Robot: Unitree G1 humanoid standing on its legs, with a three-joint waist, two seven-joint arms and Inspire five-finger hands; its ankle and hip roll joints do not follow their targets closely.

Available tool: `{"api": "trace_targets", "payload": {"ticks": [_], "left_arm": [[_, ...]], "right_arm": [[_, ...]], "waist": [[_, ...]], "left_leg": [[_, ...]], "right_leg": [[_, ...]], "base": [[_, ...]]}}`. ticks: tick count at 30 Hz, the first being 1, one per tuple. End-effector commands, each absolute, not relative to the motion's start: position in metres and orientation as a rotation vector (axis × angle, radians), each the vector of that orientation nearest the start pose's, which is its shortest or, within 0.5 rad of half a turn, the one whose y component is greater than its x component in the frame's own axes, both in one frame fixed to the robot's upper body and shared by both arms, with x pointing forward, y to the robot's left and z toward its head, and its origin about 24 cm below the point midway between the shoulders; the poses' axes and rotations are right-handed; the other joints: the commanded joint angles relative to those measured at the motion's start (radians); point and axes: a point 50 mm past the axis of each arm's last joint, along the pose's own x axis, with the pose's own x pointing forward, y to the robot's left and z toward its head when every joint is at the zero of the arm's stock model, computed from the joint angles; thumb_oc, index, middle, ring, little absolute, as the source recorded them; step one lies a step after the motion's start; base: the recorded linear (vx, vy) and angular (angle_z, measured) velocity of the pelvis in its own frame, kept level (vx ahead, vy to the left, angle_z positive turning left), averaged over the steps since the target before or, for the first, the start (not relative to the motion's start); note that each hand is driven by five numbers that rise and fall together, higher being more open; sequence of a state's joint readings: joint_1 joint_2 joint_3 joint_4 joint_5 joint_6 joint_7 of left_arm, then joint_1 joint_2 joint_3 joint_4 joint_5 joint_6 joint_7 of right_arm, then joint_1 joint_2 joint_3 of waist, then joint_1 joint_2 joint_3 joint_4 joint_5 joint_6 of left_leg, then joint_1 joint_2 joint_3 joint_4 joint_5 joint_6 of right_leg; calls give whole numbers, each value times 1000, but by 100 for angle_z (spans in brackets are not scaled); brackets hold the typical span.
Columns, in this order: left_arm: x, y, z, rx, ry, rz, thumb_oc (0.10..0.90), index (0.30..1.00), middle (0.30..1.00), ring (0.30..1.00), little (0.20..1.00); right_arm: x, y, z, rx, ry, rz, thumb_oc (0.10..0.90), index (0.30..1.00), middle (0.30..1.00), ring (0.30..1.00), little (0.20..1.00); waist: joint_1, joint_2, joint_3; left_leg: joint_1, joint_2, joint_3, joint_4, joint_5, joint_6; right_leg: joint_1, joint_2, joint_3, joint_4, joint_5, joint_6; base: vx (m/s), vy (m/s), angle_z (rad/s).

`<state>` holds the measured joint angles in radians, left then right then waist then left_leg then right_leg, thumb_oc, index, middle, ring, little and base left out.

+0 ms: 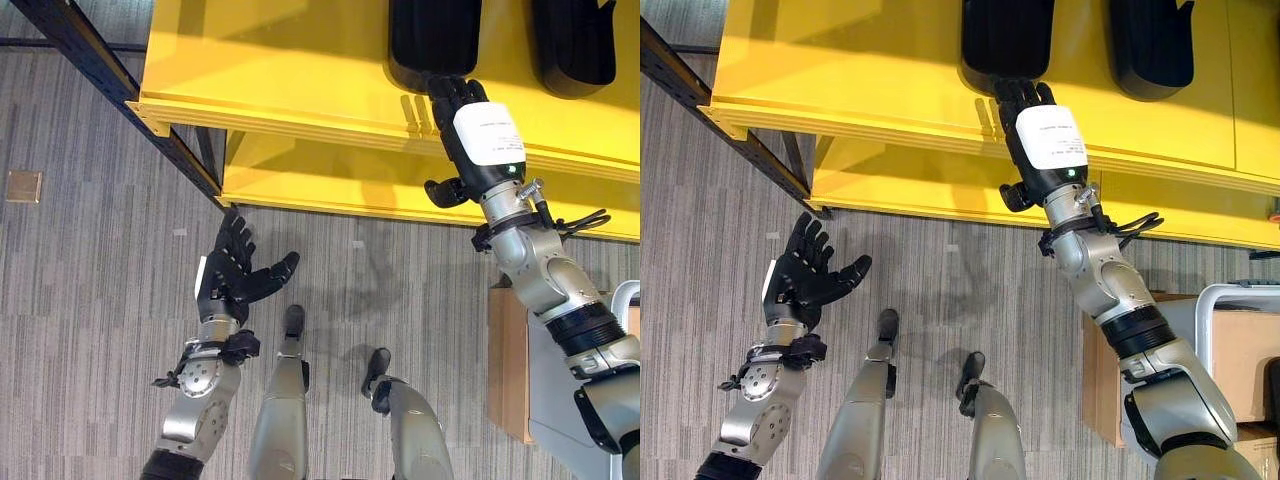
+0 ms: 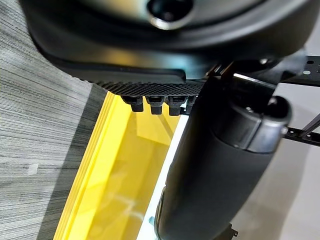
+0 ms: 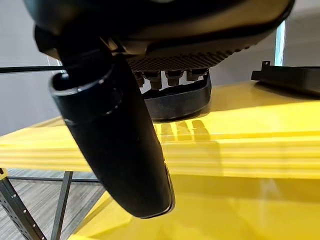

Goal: Move parts from the plastic box to the shelf.

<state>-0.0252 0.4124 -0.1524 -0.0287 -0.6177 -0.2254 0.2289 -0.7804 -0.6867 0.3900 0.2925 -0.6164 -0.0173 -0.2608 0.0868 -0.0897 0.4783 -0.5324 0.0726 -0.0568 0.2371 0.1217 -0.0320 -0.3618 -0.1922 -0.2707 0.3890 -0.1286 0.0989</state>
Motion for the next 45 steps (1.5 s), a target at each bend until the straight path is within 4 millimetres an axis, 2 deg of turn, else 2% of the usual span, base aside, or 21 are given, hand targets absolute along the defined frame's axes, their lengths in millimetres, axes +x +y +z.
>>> {"api": "trace_targets", "payload": {"ticks": [1, 18, 25, 45], "left_arm": [[247, 203, 111, -247, -375, 43, 900, 1000, 1000, 1000, 1000], [248, 202, 111, -255, -373, 40, 900, 1000, 1000, 1000, 1000], [248, 202, 110, -253, -369, 36, 900, 1000, 1000, 1000, 1000], [248, 204, 112, -265, -377, 29, 900, 1000, 1000, 1000, 1000]], "right_arm": [[360, -169, 266, -1282, -795, -242, 900, 1000, 1000, 1000, 1000], [372, -162, 259, -1299, -732, -207, 900, 1000, 1000, 1000, 1000], [378, -167, 260, -1309, -699, -235, 900, 1000, 1000, 1000, 1000], [388, -172, 287, -1388, -697, -301, 900, 1000, 1000, 1000, 1000]], "waist": [[3, -21, -78], [8, -21, -69], [12, -18, -67], [27, -13, -63]], "left_leg": [[-23, 49, -10, 118, -136, -16], [-27, 48, -12, 121, -138, -14], [-27, 46, -13, 122, -138, -13], [-27, 43, -12, 134, -150, -14]], "right_leg": [[96, -29, 21, -97, 58, 27], [90, -29, 20, -88, 57, 27], [89, -29, 20, -86, 59, 27], [88, -29, 21, -74, 49, 28]], "base": [[15, -6, 7], [1, 0, 1], [0, 0, 0], [0, 0, 0]]}}
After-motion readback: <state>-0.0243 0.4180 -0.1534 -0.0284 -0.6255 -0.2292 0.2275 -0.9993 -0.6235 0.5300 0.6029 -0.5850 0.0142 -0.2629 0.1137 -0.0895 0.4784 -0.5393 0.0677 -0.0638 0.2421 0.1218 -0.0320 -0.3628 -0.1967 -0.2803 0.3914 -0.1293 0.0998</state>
